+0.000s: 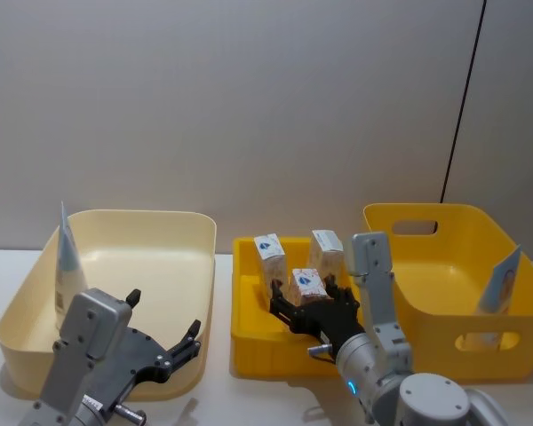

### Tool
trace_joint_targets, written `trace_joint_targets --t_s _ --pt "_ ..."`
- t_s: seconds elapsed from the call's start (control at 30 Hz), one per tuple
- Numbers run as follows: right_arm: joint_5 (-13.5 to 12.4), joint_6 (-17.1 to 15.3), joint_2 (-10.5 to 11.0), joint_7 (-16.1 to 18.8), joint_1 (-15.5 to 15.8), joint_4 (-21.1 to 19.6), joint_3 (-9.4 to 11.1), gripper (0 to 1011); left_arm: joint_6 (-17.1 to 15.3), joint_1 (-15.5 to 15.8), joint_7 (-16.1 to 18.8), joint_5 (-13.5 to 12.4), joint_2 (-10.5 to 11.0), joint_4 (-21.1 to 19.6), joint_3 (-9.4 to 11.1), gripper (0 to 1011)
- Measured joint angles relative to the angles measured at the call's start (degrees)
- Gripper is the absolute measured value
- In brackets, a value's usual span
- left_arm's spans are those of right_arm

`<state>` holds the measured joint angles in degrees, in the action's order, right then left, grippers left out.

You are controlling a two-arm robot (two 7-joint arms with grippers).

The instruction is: Bimanual collaborative sorting of washing and personal care products

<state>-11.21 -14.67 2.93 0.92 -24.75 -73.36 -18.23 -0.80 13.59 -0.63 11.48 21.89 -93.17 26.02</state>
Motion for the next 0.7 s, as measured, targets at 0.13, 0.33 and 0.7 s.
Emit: trace_joint_targets --t_s 0.13,0.33,0.7 --pt "0.02 -0.35 -0.45 -0.31 -0.10 0.36 0.13 959 0.00 0.00 0.00 0.00 0.00 0.00 0.00 1003" --pt "0.02 -0.70 -0.91 -0.67 -0.17 0.75 0.25 810 0.00 0.00 0.00 0.00 0.00 0.00 0.00 1003" --pt "0.02 -1.01 -1.36 -0.98 -0.23 1.10 0.38 481 0.00 0.00 0.00 0.00 0.00 0.00 0.00 1003"
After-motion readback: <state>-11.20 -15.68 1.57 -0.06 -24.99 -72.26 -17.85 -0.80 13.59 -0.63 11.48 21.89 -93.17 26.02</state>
